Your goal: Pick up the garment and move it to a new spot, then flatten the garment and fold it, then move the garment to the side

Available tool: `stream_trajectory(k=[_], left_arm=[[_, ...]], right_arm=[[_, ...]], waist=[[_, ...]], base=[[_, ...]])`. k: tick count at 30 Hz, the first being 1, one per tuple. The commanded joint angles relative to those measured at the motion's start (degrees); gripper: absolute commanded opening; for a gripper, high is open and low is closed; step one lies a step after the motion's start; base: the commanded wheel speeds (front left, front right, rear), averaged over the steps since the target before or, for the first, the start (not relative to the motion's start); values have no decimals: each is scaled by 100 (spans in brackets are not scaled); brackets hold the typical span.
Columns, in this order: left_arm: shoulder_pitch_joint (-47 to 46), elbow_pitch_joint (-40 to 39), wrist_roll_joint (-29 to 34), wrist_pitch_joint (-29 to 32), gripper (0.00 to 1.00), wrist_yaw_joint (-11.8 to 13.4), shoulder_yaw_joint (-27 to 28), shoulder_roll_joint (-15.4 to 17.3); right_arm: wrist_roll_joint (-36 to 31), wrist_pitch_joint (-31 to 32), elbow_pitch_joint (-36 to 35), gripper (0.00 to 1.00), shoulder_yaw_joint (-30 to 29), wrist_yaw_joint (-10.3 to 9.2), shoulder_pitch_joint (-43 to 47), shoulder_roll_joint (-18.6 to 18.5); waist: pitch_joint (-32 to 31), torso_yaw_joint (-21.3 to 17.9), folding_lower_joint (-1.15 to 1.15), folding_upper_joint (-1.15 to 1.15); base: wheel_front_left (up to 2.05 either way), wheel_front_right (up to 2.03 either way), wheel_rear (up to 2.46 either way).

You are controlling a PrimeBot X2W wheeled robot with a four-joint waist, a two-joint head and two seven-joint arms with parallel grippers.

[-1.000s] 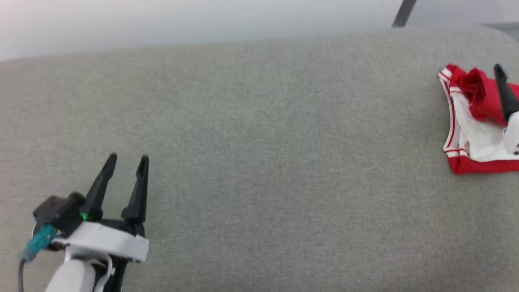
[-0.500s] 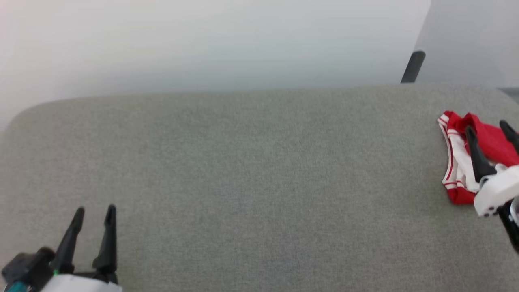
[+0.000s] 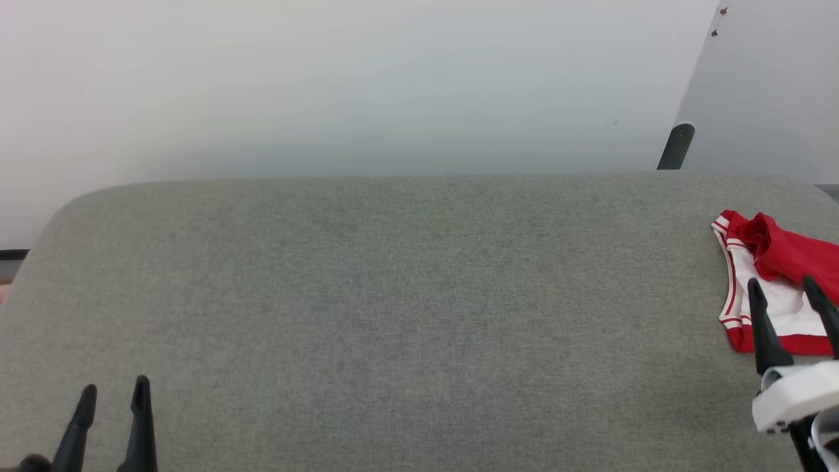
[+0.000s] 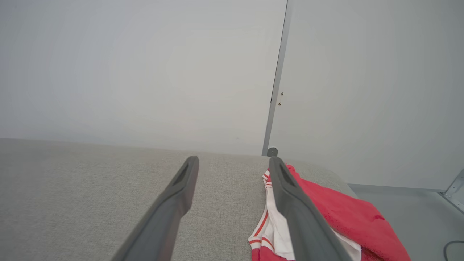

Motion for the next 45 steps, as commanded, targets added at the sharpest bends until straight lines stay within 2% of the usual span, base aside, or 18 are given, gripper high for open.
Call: stream_trajectory(k=[1,10,18,31,43,44,45], left_arm=[[76,-44,56,6,100,-20,24,8],[260,-189,99,6,100,-24,-67,114],[360,-8,144,6,100,-23,-213,287],[330,235,59,6,100,-24,-281,371],[361,132,250,6,100,-24,-381,451],[329,142,242,0,0,-1,-375,438],[327,162,238,1,0,1,-371,409]], right_arm=[[-60,7,-118,100,-70,-6,166,75],[-252,84,-918,100,-314,-6,1021,521],[-248,83,-1233,100,-308,-6,1486,753],[-315,68,-1461,100,-183,-6,1834,937],[-346,109,-1583,100,-157,-6,1940,992],[-334,101,-1562,0,-156,0,1886,973],[-334,100,-1535,0,-152,0,1884,976]], waist=[[-20,14,0,0],[-72,17,0,0],[-88,-29,0,0],[-100,-76,0,0],[-59,-54,0,0],[-58,-54,0,0],[-57,-54,0,0]], base=[[0,0,0],[0,0,0],[0,0,0],[0,0,0],[0,0,0],[0,0,0],[0,0,0]])
